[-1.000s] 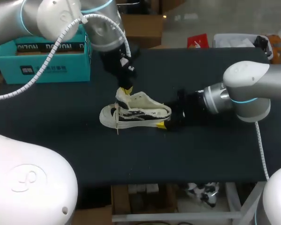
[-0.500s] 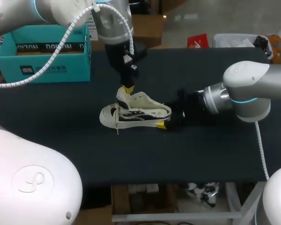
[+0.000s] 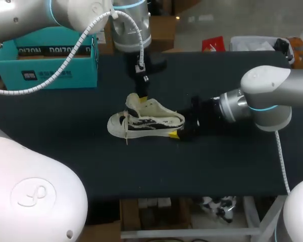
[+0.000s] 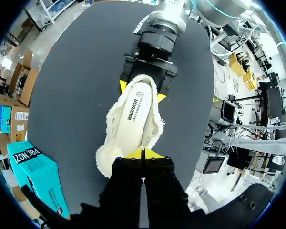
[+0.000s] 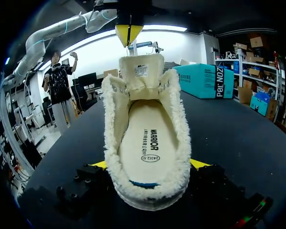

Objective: Open the shoe tongue, take the insole out of the shoe, put the insole back into the shoe, and pack the shoe into the shoebox

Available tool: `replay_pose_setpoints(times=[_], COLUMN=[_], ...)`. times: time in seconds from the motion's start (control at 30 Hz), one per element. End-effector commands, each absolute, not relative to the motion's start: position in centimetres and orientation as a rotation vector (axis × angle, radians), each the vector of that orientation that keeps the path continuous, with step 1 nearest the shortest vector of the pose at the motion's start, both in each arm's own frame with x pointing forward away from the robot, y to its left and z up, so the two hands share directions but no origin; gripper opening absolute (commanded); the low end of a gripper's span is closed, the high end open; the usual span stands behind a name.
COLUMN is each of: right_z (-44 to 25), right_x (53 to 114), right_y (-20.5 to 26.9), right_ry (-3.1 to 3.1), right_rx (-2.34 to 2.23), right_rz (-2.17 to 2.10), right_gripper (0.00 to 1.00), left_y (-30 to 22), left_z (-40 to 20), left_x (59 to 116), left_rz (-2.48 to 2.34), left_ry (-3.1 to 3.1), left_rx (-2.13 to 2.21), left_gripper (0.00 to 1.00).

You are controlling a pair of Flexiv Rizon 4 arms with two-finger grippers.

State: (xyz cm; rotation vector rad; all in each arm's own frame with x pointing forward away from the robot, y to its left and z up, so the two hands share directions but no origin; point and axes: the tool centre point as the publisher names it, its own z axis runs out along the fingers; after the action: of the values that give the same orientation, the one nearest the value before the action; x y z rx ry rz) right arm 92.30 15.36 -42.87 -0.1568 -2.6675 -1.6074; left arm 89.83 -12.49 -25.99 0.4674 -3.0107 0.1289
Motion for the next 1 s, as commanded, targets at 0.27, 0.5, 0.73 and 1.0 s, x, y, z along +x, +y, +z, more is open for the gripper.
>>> replay_pose_setpoints(times=[0.27, 0.5, 0.73, 1.0], right_z=[-43.3, -43.3, -43.3, -43.3], right_x=[92.3, 92.3, 92.3, 92.3], right_y=[15.3, 15.3, 15.3, 15.3], right_ry=[-2.665, -2.665, -2.665, -2.665], right_rx=[-0.156, -0.156, -0.156, -0.156], right_rz=[-1.614, -1.614, -1.614, -1.614], right_gripper=[0.0, 0.0, 0.0, 0.0], left_y=[-13.8, -14.8, -15.2, -14.4], left_z=[-26.5, -27.9, -28.9, -31.9], left_x=[90.4, 91.3, 91.4, 89.4], left_rz=[0.123, 0.149, 0.134, 0.134], left_ry=[-2.968, -2.908, -2.96, -3.043], left_rx=[0.422, 0.125, -0.07, -0.07], left_gripper=[0.0, 0.0, 0.0, 0.0])
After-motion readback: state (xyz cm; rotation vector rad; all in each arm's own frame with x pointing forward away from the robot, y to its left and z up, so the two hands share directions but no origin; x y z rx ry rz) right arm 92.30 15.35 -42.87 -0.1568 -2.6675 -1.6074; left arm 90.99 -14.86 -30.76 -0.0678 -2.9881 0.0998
